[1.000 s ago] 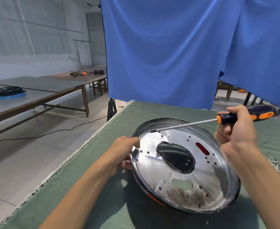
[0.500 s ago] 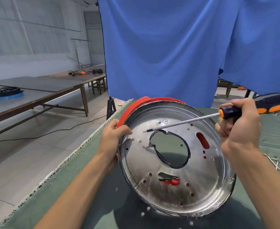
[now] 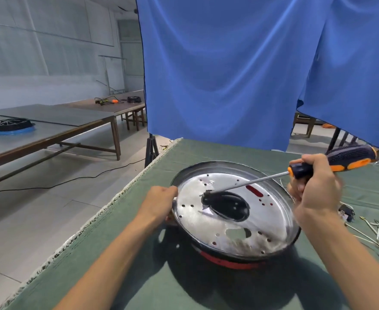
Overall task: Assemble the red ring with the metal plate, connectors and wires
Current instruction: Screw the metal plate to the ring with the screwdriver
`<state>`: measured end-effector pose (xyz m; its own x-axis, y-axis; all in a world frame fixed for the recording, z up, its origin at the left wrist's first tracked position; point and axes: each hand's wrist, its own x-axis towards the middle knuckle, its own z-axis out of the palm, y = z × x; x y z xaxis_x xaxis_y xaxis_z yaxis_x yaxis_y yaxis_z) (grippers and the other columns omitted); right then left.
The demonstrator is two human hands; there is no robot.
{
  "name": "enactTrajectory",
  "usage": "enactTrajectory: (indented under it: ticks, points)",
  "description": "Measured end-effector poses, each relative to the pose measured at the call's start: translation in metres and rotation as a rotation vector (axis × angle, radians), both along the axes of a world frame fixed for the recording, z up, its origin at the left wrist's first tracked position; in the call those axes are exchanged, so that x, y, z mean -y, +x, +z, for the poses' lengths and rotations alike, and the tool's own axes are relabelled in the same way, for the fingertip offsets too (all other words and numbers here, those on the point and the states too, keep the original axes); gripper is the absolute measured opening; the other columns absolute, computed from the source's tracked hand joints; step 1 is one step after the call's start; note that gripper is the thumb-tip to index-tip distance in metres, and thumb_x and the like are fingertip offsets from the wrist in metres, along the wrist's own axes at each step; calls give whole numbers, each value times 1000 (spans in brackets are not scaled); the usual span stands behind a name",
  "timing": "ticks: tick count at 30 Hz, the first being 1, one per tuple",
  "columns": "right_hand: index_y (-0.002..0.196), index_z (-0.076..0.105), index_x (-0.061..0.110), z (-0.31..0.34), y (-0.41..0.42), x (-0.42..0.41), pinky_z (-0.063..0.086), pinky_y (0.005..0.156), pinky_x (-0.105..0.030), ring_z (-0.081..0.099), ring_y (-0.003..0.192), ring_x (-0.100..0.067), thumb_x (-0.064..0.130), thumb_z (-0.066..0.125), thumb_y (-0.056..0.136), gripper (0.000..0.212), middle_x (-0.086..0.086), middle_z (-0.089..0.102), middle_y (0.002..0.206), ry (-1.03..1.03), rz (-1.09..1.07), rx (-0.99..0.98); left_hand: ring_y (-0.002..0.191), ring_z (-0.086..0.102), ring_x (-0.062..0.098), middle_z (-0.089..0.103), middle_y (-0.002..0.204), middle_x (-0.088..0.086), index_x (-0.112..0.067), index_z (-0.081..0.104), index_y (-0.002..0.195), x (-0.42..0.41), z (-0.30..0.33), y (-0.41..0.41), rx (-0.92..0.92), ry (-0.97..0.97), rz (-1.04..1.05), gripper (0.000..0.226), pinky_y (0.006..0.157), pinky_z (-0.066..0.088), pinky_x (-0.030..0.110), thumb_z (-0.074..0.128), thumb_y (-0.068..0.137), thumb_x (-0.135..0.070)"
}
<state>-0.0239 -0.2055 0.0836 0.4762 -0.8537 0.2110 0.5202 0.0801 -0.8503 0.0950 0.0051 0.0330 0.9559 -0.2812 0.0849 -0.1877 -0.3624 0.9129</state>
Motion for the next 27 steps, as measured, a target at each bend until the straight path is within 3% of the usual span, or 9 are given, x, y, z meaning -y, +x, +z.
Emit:
enactTrajectory:
  ticks: [3,8,11,13,15,18,22,27]
  points:
    - [59,50,11,-2,1,-3,19,36,-18,24,32,-11,25,58,70,19,5,37,37,1,-5,-30,35,48,22,46,38,4,-13,41,50,-5,-6,4,-44,34,49,36,42,36,23,49,84,-20]
    - [67,48,12,-1,6,-4,18,36,-15,23,31,-9,17,56,81,17,8,39,37,0,12,-38,30,49,14,49,43,-3,-7,54,71,-13,-3,13,61,108,88,45,44,35,25,53,87,-49]
    - [67,47,11,0,11,-5,18,36,-15,21,31,-10,19,56,79,17,8,37,36,-6,22,-35,27,46,13,45,36,-6,-7,54,78,-17,-1,12,-14,170,-8,33,36,32,18,64,82,-38]
    - [64,47,11,2,13,-7,18,37,-16,21,31,-10,19,56,80,20,8,38,35,1,23,-38,28,43,14,41,33,-6,-11,49,64,-16,-3,8,48,239,-15,24,37,30,17,63,79,-23]
    - [61,47,11,4,15,-9,19,36,-16,22,30,-9,17,55,82,23,7,41,35,-4,33,-42,37,41,19,39,36,-5,-12,43,53,-15,-4,6,135,244,16,29,44,32,21,59,77,-14]
    - [61,47,11,9,16,-11,20,35,-15,24,30,-9,16,55,82,23,7,43,36,-58,40,-44,49,32,21,36,47,6,0,47,53,-15,-5,5,169,207,27,27,53,30,28,54,76,-10]
    - [52,52,15,18,17,-14,22,36,-15,25,31,-9,17,56,80,29,8,44,36,-170,43,-9,52,22,18,23,46,-1,-15,33,47,-12,-7,1,253,192,34,37,52,22,29,54,77,-9]
    - [43,58,17,25,31,-20,28,40,-16,36,35,-6,26,57,70,28,6,53,43,-275,41,-32,54,19,18,20,49,-1,-16,28,48,-10,-10,1,303,164,31,39,53,20,31,56,76,-14]
